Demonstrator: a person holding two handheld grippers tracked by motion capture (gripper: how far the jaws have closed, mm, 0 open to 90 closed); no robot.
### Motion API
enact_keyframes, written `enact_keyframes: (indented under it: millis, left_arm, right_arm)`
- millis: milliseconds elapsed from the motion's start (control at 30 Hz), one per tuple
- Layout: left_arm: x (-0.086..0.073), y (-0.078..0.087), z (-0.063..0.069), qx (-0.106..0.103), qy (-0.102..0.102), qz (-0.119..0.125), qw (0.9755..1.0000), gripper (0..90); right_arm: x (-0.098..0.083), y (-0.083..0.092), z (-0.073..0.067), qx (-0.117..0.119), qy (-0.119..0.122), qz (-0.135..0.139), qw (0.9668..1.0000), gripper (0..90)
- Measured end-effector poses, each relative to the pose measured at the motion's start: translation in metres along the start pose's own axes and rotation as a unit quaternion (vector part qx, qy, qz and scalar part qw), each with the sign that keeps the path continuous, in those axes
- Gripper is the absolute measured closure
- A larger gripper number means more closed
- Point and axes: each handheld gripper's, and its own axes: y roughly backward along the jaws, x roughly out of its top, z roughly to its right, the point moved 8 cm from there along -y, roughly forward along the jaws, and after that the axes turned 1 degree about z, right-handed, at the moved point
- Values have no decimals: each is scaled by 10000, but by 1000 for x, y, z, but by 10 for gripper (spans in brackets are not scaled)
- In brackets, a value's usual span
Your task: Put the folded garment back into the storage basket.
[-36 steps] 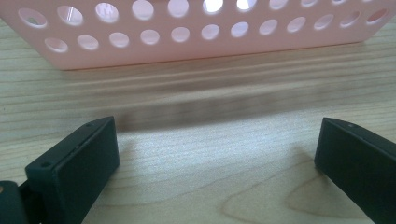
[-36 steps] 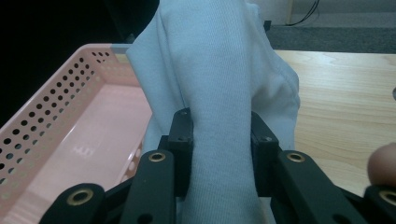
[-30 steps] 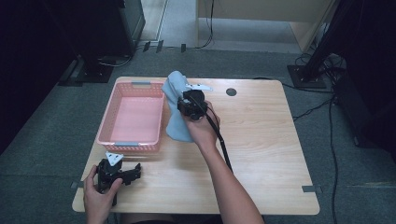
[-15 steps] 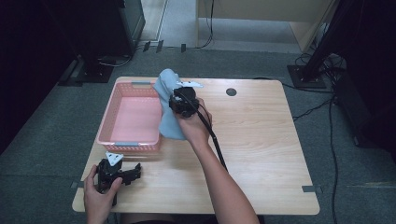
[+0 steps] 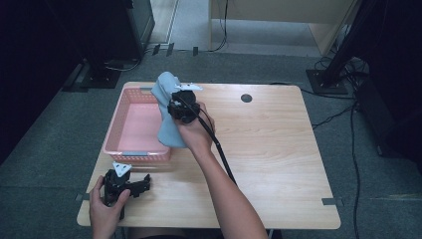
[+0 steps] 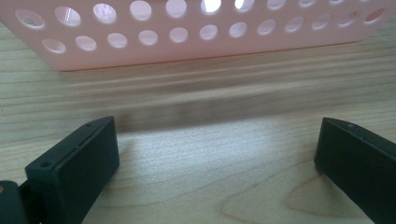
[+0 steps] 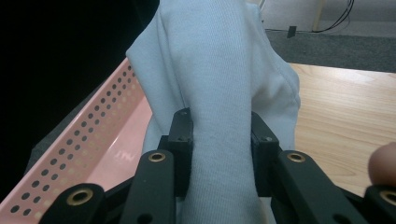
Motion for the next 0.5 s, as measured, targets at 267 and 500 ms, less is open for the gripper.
enact_keyframes:
  millis: [267, 500]
  left_arm:
    - [0, 0, 0, -4, -1, 0, 10000, 0]
    - [0, 0, 0, -10, -10, -3, 10000, 0]
  right_arm:
    - [3, -8, -16, 68, -30, -32, 10000, 701]
    - [3, -17, -32, 101, 44, -93, 9999, 701]
